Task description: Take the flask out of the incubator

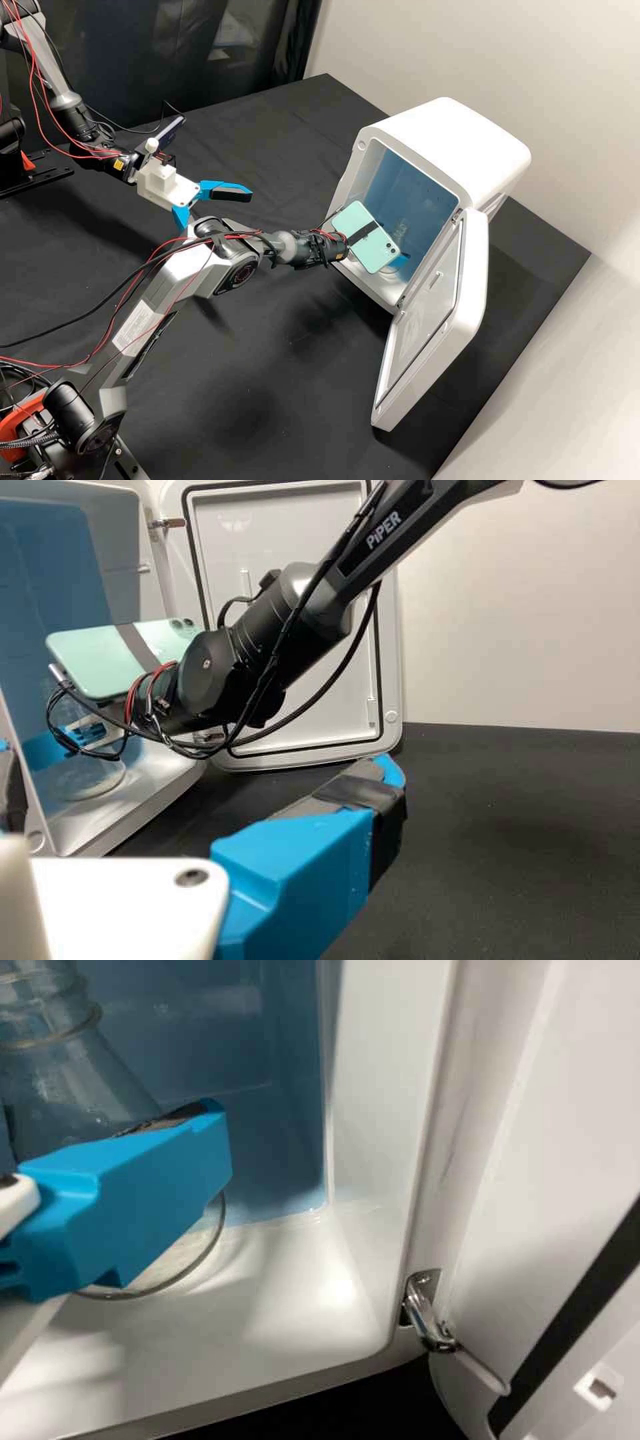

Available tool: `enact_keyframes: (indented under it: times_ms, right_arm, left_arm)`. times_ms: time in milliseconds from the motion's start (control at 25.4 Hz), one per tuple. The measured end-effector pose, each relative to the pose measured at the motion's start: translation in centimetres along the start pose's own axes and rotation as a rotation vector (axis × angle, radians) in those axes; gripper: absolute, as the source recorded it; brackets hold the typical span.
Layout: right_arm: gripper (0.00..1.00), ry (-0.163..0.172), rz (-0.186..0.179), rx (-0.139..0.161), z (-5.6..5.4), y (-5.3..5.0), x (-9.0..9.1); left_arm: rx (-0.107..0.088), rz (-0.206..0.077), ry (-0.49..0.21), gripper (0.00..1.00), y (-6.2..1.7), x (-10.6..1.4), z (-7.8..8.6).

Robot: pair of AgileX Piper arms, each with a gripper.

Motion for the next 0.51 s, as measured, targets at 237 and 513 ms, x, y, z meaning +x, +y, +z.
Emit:
enact_keyframes:
  times_ms: [237,513]
  right_arm:
    - [0.0,0.009,0.004,-0.002,0.01,0.26,0.02]
    - [0.0,0.006,0.001,-0.004,0.12,0.3,-0.25]
  left_arm:
    - [-0.001,-0.001,-0.006,1.0,-0.04,0.0,0.25]
    - [-0.001,-0.001,-0.006,1.0,-0.04,0.0,0.25]
